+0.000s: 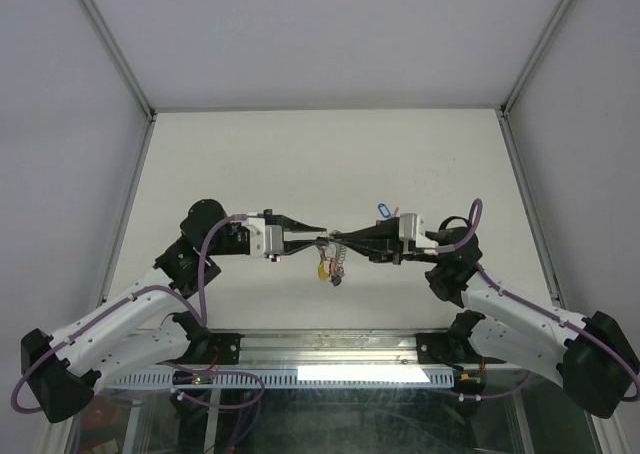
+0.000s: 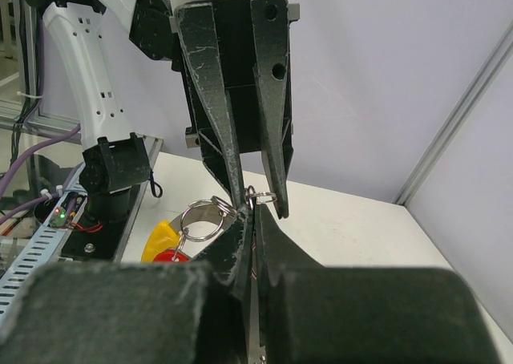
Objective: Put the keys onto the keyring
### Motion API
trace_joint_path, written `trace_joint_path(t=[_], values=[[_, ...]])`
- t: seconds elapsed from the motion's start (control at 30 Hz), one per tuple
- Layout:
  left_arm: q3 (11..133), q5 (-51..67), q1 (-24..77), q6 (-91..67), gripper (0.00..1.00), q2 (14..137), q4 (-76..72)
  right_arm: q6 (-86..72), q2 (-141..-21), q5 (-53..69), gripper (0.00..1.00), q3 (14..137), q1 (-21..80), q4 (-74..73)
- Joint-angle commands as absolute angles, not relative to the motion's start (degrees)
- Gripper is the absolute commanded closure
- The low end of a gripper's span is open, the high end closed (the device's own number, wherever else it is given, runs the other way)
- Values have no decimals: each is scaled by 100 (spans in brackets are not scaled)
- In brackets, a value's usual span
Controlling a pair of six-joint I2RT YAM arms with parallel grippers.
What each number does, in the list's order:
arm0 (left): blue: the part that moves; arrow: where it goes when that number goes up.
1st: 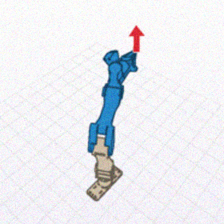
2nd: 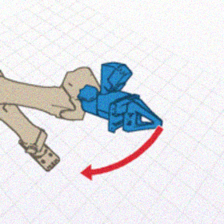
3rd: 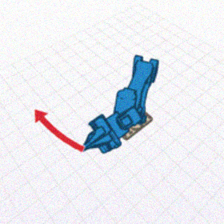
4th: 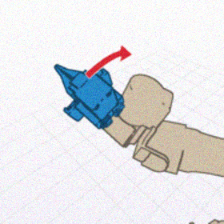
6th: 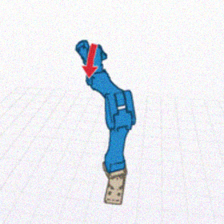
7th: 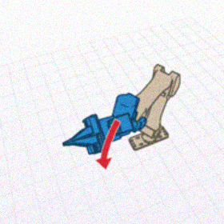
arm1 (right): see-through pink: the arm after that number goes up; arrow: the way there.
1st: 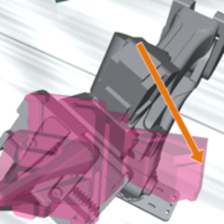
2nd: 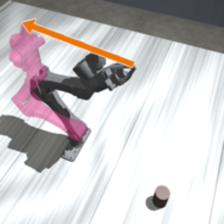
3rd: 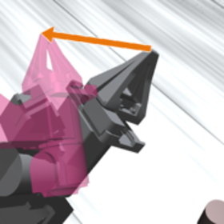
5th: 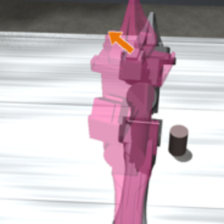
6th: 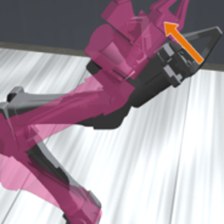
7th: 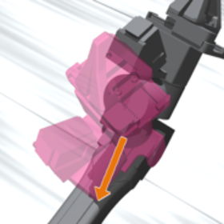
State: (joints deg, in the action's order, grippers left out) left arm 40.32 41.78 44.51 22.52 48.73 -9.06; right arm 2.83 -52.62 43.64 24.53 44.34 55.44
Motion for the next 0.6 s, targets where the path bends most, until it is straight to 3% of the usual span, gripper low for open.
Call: trace_joint_path(t=[0.0,0.57], values=[[4100,3969,4403,2302,100,4796,-1072,110,-5153,4063,100,2691,4430,6259],[4026,3802,4404,2399,98,4703,-1025,-168,-5140,3459,100,2571,4436,6733]])
